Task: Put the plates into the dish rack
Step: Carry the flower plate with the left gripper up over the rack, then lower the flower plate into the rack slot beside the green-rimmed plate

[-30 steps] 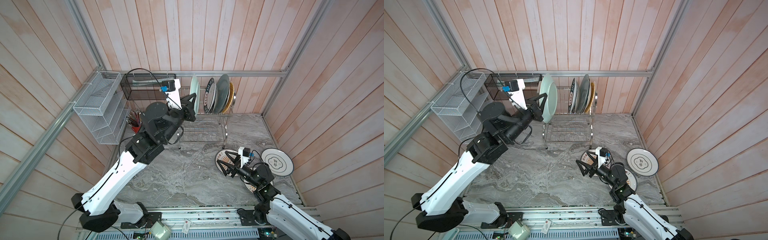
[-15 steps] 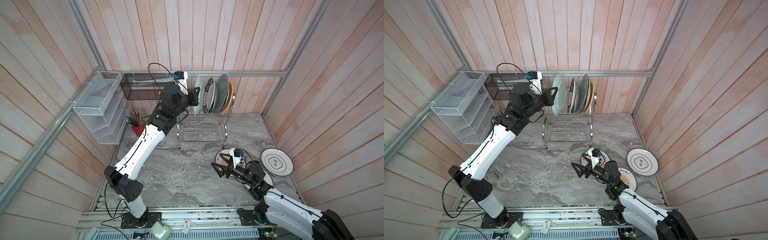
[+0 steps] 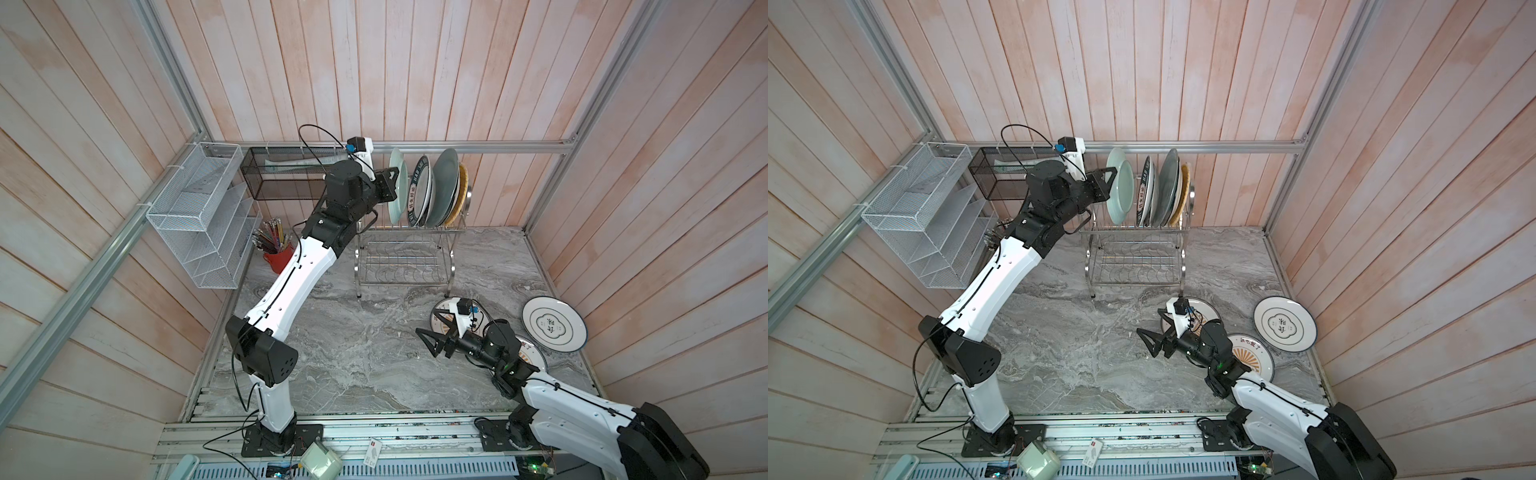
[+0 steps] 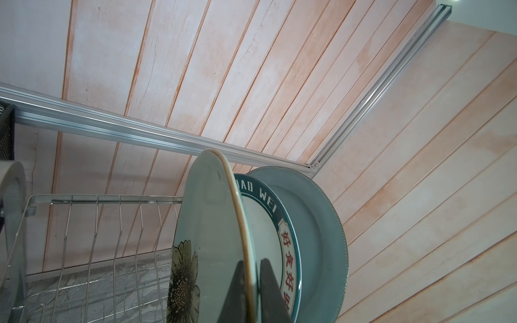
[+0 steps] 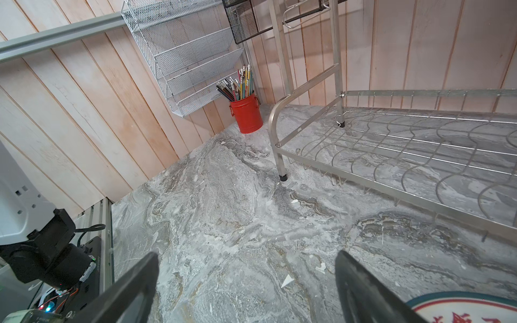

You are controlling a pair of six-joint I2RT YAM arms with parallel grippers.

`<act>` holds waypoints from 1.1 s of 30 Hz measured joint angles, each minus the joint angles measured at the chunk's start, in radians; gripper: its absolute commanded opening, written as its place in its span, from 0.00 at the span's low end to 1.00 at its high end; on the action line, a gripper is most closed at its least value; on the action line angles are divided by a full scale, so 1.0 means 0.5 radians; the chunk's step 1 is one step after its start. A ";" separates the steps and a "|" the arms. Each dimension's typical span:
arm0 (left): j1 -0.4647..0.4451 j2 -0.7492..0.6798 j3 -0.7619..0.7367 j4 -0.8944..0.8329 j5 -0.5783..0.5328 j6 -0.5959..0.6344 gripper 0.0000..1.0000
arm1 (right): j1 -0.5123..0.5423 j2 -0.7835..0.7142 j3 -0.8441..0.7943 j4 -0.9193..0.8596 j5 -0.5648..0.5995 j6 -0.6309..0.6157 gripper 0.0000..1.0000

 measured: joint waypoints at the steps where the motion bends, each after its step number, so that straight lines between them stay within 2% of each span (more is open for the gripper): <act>1: 0.000 0.014 0.002 0.002 0.000 -0.008 0.00 | 0.007 0.002 0.000 0.000 0.005 -0.007 0.98; 12: -0.015 0.163 0.148 -0.025 -0.051 -0.051 0.00 | 0.065 0.027 0.035 -0.002 0.038 -0.040 0.98; 21: -0.153 0.240 0.425 -0.099 -0.218 0.072 0.00 | 0.096 0.064 0.074 -0.034 0.074 -0.065 0.98; 25: -0.201 0.240 0.434 -0.097 -0.267 0.092 0.00 | 0.111 0.065 0.082 -0.050 0.086 -0.080 0.98; 33: -0.188 0.240 0.349 -0.134 -0.365 0.105 0.00 | 0.124 0.067 0.096 -0.076 0.114 -0.090 0.98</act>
